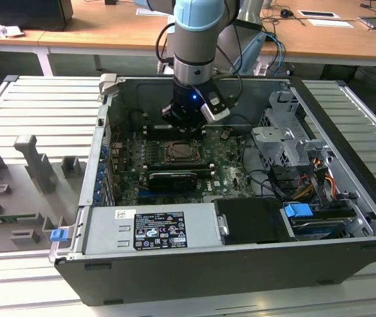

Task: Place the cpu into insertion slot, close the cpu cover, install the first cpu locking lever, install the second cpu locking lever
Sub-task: 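Install the first cpu locking lever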

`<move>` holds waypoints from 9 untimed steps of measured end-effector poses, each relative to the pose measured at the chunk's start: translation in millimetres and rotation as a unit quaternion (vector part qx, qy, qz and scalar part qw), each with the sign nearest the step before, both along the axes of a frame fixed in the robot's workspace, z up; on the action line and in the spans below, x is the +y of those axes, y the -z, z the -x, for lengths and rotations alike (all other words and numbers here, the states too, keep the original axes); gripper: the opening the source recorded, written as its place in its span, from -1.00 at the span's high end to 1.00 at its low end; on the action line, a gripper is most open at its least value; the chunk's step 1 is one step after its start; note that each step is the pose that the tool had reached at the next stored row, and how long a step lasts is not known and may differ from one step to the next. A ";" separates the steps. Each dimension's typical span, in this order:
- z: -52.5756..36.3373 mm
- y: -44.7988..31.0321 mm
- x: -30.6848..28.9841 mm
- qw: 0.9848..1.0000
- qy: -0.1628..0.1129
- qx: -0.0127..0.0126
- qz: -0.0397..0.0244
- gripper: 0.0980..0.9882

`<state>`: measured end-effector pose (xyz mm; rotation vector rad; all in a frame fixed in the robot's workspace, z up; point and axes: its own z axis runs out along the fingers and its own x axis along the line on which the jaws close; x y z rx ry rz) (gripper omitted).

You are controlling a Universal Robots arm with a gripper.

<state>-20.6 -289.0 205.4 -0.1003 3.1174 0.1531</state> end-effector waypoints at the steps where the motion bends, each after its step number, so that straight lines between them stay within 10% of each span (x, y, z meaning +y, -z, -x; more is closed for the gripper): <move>1: -0.1 0.7 0.0 1.000 0.000 0.000 0.002 0.98; 9: -0.3 3.7 0.0 1.000 0.000 0.000 0.006 0.98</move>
